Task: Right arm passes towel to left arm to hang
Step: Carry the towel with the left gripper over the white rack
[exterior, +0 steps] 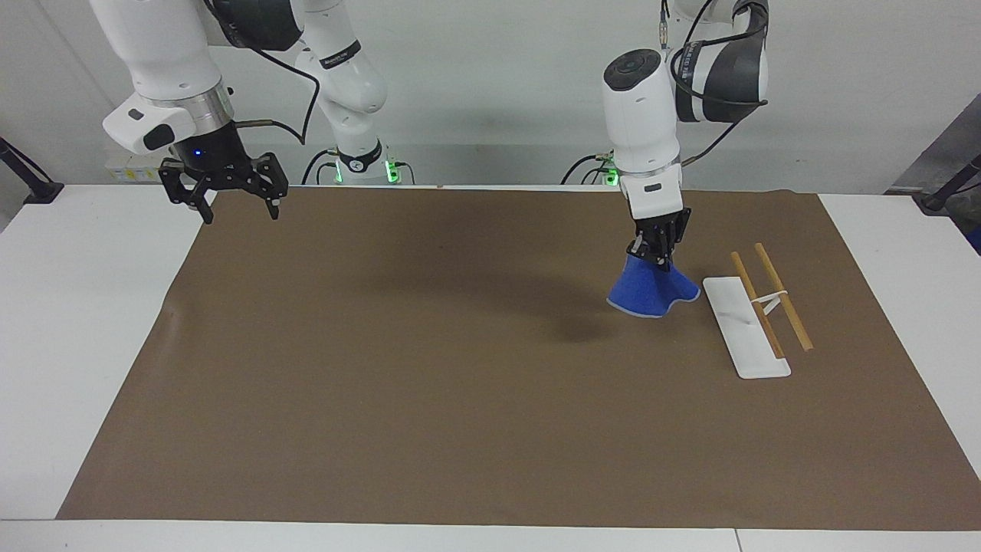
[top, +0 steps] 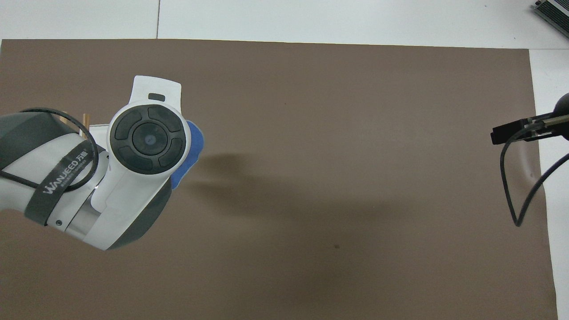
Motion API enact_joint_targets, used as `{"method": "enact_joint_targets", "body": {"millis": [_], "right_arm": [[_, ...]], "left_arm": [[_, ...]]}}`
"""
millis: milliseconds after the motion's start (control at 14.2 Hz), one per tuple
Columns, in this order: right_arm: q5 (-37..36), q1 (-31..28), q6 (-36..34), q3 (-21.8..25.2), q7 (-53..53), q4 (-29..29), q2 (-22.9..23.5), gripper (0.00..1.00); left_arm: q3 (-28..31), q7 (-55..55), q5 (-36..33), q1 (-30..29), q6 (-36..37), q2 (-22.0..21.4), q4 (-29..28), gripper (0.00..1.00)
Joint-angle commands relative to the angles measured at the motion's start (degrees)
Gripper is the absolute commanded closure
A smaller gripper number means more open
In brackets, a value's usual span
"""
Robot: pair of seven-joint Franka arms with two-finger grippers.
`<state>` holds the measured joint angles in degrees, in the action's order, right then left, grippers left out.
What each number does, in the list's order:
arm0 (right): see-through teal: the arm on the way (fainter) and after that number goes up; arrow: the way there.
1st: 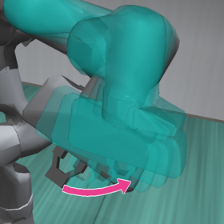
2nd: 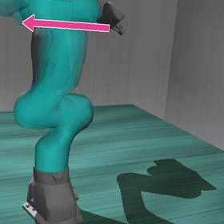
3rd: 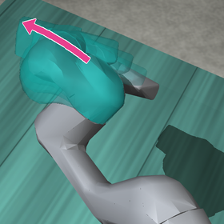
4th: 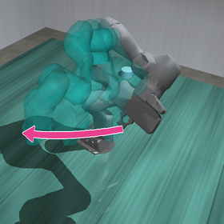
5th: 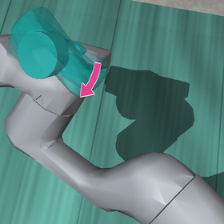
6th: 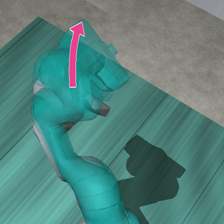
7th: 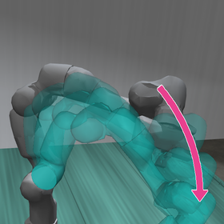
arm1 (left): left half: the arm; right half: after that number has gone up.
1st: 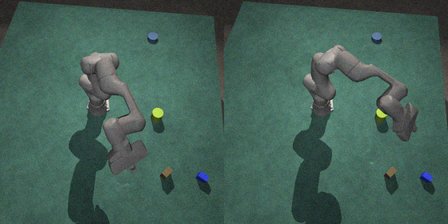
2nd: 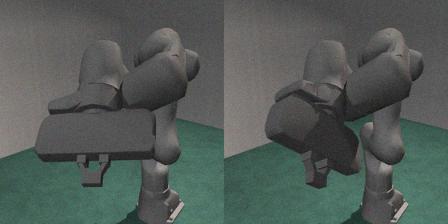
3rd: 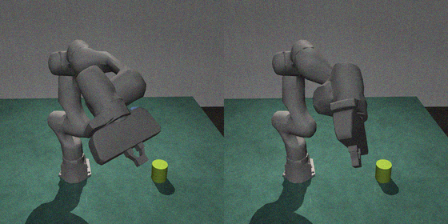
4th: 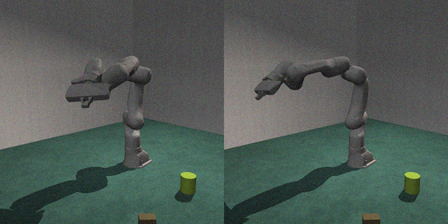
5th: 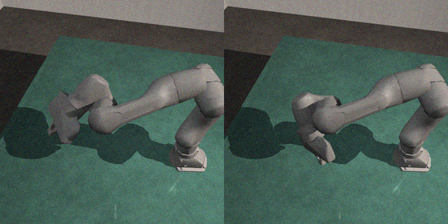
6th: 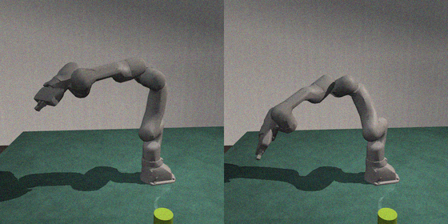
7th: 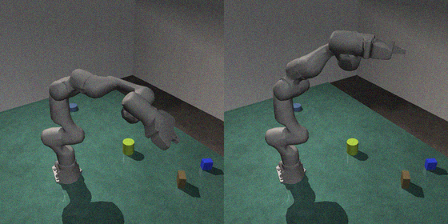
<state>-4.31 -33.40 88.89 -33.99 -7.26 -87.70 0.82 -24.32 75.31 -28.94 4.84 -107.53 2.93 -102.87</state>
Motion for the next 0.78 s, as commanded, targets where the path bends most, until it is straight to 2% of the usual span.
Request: {"method": "enact_joint_targets", "body": {"millis": [0,212,353,564,705], "right_arm": [[-0.17,-0.27,-2.58,0.42,0.40,-5.45,-4.41,0.00],[0.79,-0.18,-0.57,0.86,1.55,-9.32,-6.71,0.00],[1.59,-0.18,-0.03,0.86,1.55,-9.59,-6.80,0.00],[2.99,-0.18,-0.12,1.03,1.64,-9.51,-6.80,0.00],[3.08,-0.27,-0.21,1.47,1.46,-9.33,-6.71,0.00]], "left_arm": [[1.03,7.89,-6.28,-1.15,-8.02,-4.68,-7.85,1.00],[1.64,14.75,-11.04,-1.50,-13.40,-7.23,-13.14,1.00],[2.52,20.90,-15.43,-1.59,-16.20,-8.28,-14.98,1.00],[3.14,28.12,-22.02,-1.68,-21.82,-12.93,-22.79,1.00],[4.54,31.64,-24.75,-1.85,-23.77,-13.39,-23.69,1.00]]}}
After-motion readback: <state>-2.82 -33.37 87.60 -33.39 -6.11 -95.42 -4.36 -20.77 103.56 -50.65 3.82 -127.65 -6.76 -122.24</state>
